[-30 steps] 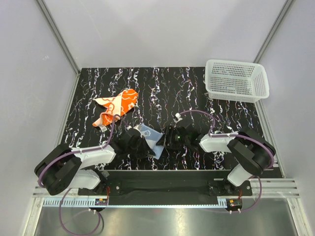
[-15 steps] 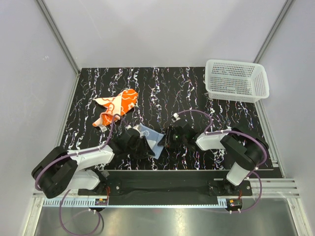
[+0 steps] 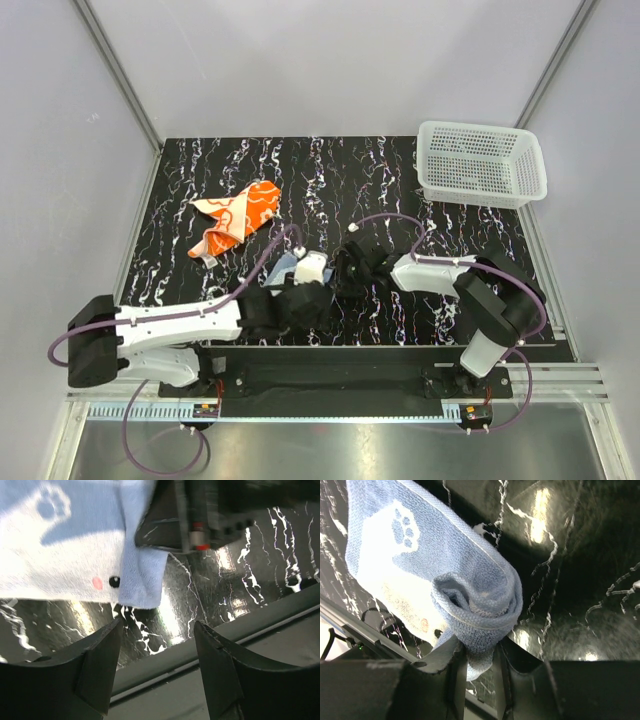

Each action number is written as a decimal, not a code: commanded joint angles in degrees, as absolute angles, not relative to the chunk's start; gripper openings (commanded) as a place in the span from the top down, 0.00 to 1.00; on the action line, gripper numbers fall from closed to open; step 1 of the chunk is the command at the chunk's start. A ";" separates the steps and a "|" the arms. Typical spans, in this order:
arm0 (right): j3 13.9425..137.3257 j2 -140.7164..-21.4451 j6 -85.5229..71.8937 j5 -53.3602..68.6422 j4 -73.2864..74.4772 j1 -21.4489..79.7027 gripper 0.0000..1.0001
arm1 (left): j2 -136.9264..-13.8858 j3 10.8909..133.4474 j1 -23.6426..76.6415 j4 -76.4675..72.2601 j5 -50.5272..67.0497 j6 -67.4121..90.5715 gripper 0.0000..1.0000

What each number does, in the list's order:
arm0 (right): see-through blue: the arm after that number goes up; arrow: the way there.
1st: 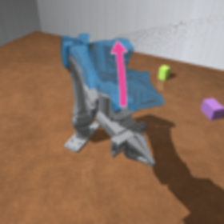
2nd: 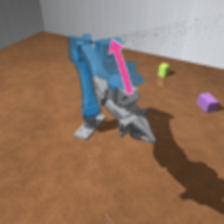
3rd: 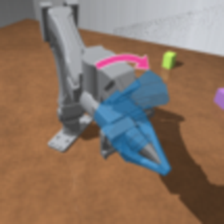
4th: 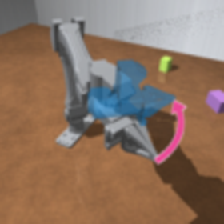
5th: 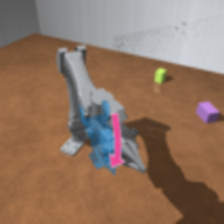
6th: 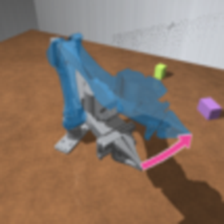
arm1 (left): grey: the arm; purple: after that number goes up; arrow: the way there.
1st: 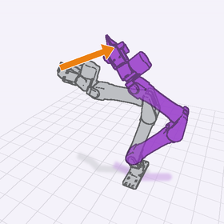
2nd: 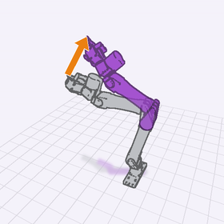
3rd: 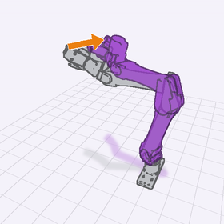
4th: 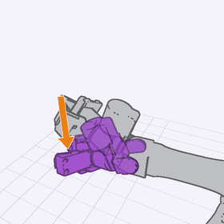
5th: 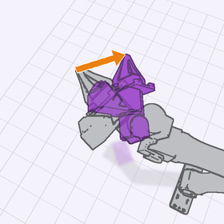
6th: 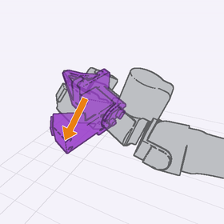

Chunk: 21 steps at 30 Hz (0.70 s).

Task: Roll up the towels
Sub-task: Roll the towel

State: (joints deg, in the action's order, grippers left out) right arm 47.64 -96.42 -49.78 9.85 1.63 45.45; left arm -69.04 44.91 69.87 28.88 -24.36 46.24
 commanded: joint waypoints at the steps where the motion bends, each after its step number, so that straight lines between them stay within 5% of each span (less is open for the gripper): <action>1: 51.76 -96.68 -50.27 8.79 8.78 45.79 0.71 | -73.02 49.39 75.48 32.18 -38.57 41.32 0.36; 21: 53.09 -95.01 -49.57 13.62 14.24 45.79 0.71 | -95.35 55.28 82.09 25.23 -44.30 34.72 0.33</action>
State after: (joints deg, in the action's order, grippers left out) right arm 52.71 -96.53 -49.76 11.66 13.43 45.45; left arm -93.76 53.04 81.89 28.18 -40.95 35.59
